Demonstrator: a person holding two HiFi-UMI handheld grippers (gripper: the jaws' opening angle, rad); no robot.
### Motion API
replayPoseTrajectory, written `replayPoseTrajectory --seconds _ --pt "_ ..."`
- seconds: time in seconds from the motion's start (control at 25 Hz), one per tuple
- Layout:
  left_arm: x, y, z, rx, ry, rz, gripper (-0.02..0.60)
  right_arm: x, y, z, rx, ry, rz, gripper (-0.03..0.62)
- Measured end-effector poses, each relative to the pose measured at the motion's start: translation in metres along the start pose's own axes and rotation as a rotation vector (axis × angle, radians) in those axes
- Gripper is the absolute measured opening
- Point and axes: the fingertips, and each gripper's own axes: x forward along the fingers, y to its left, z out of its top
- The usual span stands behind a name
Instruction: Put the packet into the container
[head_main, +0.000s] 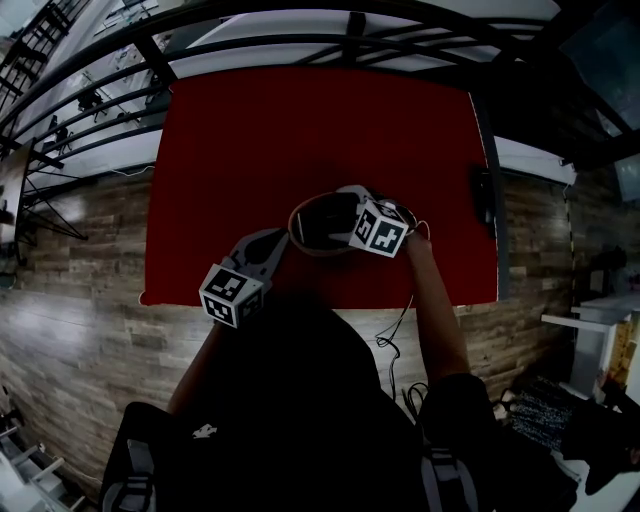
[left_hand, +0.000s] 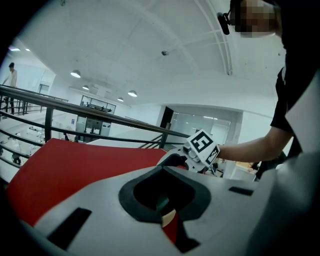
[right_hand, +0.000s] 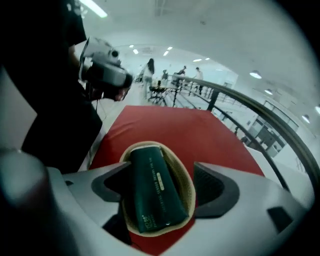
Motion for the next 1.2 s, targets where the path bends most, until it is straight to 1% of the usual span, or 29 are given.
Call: replayPoseTrajectory --seconds 0.16,0.24,0.28,0.36,0.4,0.44,0.52,0.6,0.64,0.76,0.88,0.96,1.04,1.2 --pt "0.0 -0.001 0.001 0.001 -0.006 -0.003 0.009 -0.052 -0.016 0.022 0.241 -0.294 -0.183 0.383" --pt "0.001 -0.003 0.002 0.002 -0.008 -0.012 0.009 -0.069 -0.015 0.024 0.315 -0.383 -0.254 0.372" --pt "0.002 -0.003 0.003 0.003 -0.011 -0.018 0.009 -0.076 -0.012 0.026 0.341 -0.408 -0.286 0.344" --pt "0.004 -0.003 0.006 0.008 -0.017 -0.032 0.009 -0.088 -0.006 0.034 0.38 -0.454 -0.345 0.26" --pt "0.005 -0.004 0.008 0.011 -0.02 -0.039 0.009 -0.095 -0.003 0.039 0.396 -0.481 -0.37 0.237" --pt "0.006 -0.005 0.009 0.014 -0.024 -0.045 0.009 -0.101 0.0 0.042 0.409 -0.507 -0.397 0.201" --pt "0.008 -0.01 0.013 0.018 -0.032 -0.057 0.009 -0.113 0.005 0.046 0.43 -0.551 -0.458 0.107" --pt "0.009 -0.015 0.018 0.021 -0.04 -0.071 0.009 -0.123 0.009 0.048 0.447 -0.589 -0.514 0.059" --pt "0.009 -0.015 0.019 0.026 -0.048 -0.075 0.009 -0.126 0.01 0.049 0.455 -0.608 -0.536 0.048" --pt "0.008 -0.015 0.026 0.035 -0.073 -0.086 0.009 -0.135 0.015 0.055 0.482 -0.665 -0.575 0.034" --pt "0.008 -0.029 0.033 0.031 -0.073 -0.105 0.009 -0.145 0.022 0.055 0.516 -0.701 -0.604 0.025" --pt "0.009 -0.032 0.033 0.037 -0.076 -0.107 0.009 -0.149 0.024 0.055 0.529 -0.728 -0.629 0.023" --pt "0.01 -0.032 0.031 0.045 -0.076 -0.108 0.009 -0.148 0.027 0.056 0.538 -0.739 -0.639 0.022" --pt "0.011 -0.036 0.03 0.049 -0.075 -0.119 0.009 -0.142 0.033 0.059 0.537 -0.723 -0.63 0.021"
